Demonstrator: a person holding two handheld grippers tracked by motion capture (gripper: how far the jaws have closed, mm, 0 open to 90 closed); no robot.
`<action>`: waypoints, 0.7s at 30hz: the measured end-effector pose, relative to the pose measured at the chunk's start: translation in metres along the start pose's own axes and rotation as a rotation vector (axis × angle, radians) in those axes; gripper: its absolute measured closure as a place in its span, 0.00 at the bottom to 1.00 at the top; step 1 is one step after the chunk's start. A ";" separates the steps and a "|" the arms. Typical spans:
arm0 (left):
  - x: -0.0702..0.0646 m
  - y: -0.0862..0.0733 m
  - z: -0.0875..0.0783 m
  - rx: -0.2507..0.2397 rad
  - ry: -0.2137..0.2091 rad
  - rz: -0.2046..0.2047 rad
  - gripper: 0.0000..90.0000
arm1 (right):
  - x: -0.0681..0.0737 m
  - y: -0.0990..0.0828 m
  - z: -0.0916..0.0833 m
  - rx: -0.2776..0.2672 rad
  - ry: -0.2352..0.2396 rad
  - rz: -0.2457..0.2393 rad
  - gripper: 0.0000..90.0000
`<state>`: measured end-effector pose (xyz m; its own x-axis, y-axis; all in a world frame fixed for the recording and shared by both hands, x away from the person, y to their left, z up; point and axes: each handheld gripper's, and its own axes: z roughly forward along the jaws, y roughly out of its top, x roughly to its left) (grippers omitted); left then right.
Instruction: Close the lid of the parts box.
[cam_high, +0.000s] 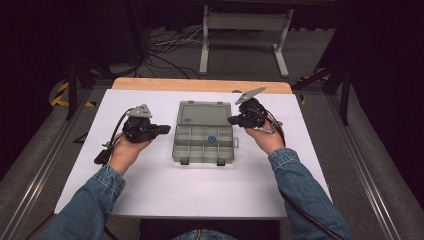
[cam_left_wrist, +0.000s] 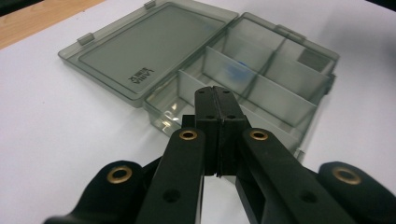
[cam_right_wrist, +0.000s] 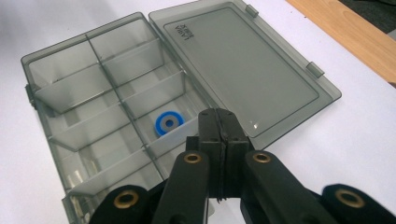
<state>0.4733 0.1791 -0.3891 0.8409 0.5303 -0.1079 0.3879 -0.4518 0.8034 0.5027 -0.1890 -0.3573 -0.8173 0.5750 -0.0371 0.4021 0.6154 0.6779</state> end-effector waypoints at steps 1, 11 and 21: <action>0.001 0.002 0.002 0.007 0.003 -0.006 1.00 | -0.001 0.000 0.001 -0.003 -0.001 0.002 1.00; 0.016 0.012 0.019 0.038 0.042 -0.027 1.00 | -0.013 -0.002 0.009 0.006 -0.011 0.027 1.00; 0.036 0.013 0.038 0.081 0.091 -0.068 1.00 | -0.032 -0.008 0.018 0.006 -0.024 0.084 1.00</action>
<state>0.5229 0.1652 -0.4043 0.7751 0.6232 -0.1042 0.4757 -0.4671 0.7453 0.5330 -0.2029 -0.3749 -0.7702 0.6379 0.0022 0.4717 0.5672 0.6752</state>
